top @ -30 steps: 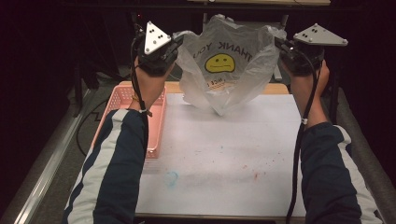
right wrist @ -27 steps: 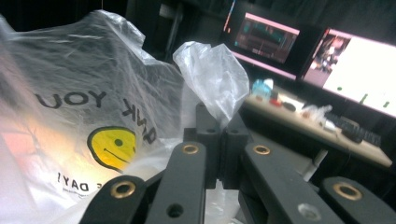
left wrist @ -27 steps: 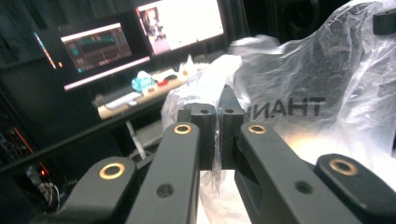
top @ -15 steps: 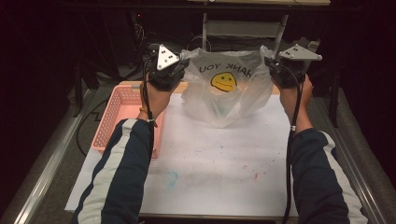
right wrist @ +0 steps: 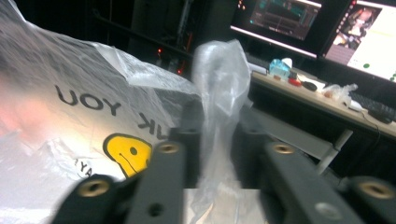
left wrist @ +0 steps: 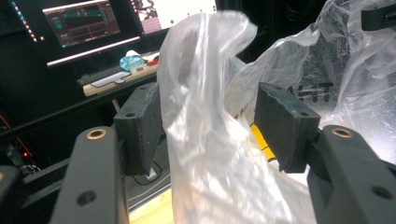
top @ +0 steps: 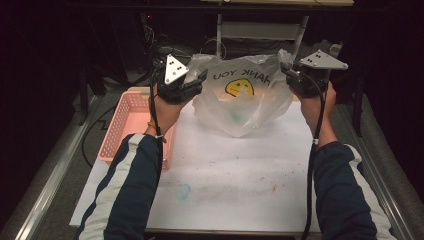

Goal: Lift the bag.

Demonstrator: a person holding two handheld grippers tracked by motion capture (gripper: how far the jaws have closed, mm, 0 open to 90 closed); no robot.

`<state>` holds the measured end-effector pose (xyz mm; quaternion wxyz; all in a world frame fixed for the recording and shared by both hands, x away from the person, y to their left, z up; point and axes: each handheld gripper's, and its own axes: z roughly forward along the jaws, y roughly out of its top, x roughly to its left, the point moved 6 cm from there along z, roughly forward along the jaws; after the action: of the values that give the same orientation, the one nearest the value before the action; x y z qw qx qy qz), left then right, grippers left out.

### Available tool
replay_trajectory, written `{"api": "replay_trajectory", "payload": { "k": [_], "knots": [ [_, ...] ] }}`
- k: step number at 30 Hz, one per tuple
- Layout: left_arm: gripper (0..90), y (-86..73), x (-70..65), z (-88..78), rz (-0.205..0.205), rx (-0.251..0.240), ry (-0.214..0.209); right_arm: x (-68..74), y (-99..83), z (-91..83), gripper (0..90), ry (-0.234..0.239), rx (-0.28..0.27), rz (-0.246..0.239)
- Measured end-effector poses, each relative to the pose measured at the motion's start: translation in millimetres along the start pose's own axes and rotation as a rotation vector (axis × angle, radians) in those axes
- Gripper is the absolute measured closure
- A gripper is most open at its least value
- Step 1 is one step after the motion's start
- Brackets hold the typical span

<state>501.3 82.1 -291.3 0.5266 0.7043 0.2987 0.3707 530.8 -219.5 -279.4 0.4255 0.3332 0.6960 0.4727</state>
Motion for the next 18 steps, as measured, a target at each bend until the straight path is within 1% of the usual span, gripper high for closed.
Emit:
{"api": "replay_trajectory", "payload": {
  "k": [3,4,7,9,11,13,14,15,16,18],
  "knots": [
    [39.8,0.5,-0.1,-2.8,0.017,0.006,0.007,1.1,4.6,-6.1,55.2,-0.004,-0.02,0.0],
    [39.8,0.5,-0.1,-3.8,0.022,0.008,0.009,1.4,5.7,-8.1,51.9,-0.01,-0.021,0.001],
    [39.6,0.5,0.2,-6.6,0.043,0.016,0.015,1.9,9.9,-14.8,42.9,-0.004,-0.041,0.003],
    [39.6,1.6,1.1,-9.7,0.05,0.014,0.016,1.8,12.9,-20.5,37.5,-0.001,-0.054,0.003],
    [36.8,3.6,2.6,-14.3,0.061,0.01,0.02,1.1,15.3,-25.9,34.1,-0.007,-0.065,-0.005],
    [36.2,6.0,3.7,-20.3,0.062,0.0,0.013,0.1,16.6,-30.9,31.5,0.002,-0.073,0.003],
    [33.5,7.3,4.1,-23.2,0.063,-0.007,0.014,-0.4,17.2,-33.3,31.1,0.0,-0.076,0.006],
    [31.8,8.3,4.4,-26.0,0.071,-0.006,0.017,-1.0,17.8,-35.7,30.8,0.002,-0.081,0.006],
    [31.8,9.1,4.4,-29.0,0.092,0.0,0.02,-1.6,18.6,-38.5,29.3,0.003,-0.084,0.007],
    [28.5,10.7,3.3,-34.4,0.112,0.006,0.013,-1.6,20.1,-44.6,28.6,0.009,-0.092,0.009]
  ]
}}
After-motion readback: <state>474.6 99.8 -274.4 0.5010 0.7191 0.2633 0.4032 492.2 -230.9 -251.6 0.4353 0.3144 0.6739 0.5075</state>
